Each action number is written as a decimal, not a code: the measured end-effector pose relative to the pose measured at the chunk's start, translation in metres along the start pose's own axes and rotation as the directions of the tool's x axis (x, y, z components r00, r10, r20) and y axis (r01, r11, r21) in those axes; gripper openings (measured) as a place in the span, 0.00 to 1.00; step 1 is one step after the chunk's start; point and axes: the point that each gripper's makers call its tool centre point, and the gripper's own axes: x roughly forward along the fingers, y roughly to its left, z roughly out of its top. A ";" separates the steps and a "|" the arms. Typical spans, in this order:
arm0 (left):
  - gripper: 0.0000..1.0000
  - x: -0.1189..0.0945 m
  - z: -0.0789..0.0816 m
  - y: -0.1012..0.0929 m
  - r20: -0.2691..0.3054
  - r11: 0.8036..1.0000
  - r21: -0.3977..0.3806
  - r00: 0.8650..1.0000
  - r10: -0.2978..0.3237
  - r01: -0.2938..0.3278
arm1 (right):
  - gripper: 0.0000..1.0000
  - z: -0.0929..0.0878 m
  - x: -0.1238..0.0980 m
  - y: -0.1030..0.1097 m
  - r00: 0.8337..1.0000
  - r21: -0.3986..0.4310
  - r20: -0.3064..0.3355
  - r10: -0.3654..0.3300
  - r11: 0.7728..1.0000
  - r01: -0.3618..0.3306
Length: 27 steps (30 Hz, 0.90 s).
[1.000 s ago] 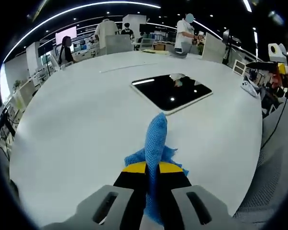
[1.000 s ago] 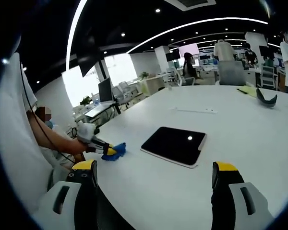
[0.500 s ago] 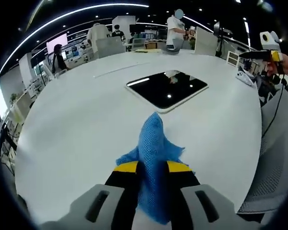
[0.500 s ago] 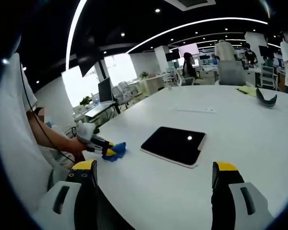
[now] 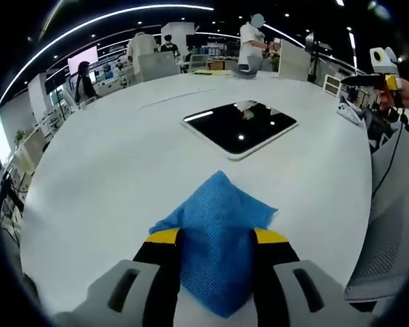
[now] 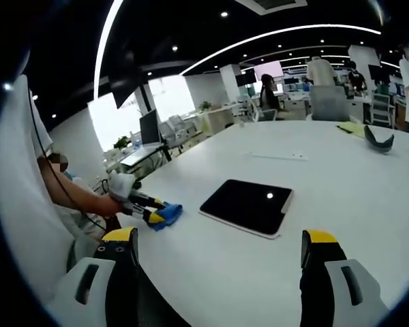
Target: Wipe the mirror surface with the cleaning cloth until all visible marks leave the cleaned area.
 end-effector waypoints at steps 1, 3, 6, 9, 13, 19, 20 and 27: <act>0.40 0.000 0.000 0.000 0.000 1.000 -0.003 1.000 -0.002 0.002 | 1.00 0.000 0.000 0.000 1.000 0.001 0.000 0.001 1.000 -0.001; 0.43 0.000 0.002 -0.002 0.000 1.000 -0.011 1.000 -0.011 0.011 | 1.00 0.000 0.000 0.000 1.000 -0.001 -0.001 0.003 1.000 -0.003; 0.47 -0.007 0.019 -0.007 0.057 0.999 -0.028 0.998 -0.025 0.026 | 1.00 0.003 0.001 0.001 1.000 -0.005 0.004 0.010 1.000 -0.010; 0.51 -0.019 0.048 -0.015 0.155 0.998 -0.051 0.987 -0.036 0.045 | 1.00 0.008 0.001 0.002 1.000 -0.012 0.016 0.016 1.000 -0.016; 0.57 -0.043 0.088 -0.030 0.255 0.996 -0.053 0.965 -0.059 0.075 | 0.99 0.015 0.003 0.003 0.999 -0.028 0.038 0.036 0.999 -0.034; 0.70 -0.078 0.129 -0.064 0.334 0.992 -0.050 0.938 -0.095 0.118 | 1.00 0.017 0.003 0.005 0.998 -0.042 0.042 0.056 0.998 -0.054; 0.74 -0.081 0.131 -0.069 0.331 0.991 -0.049 0.938 -0.102 0.125 | 1.00 0.018 0.002 0.005 0.997 -0.043 0.046 0.058 0.998 -0.056; 0.99 -0.091 0.139 -0.109 0.288 0.969 -0.048 0.933 -0.217 0.240 | 1.00 0.014 -0.003 0.004 0.996 -0.038 0.051 0.072 0.997 -0.070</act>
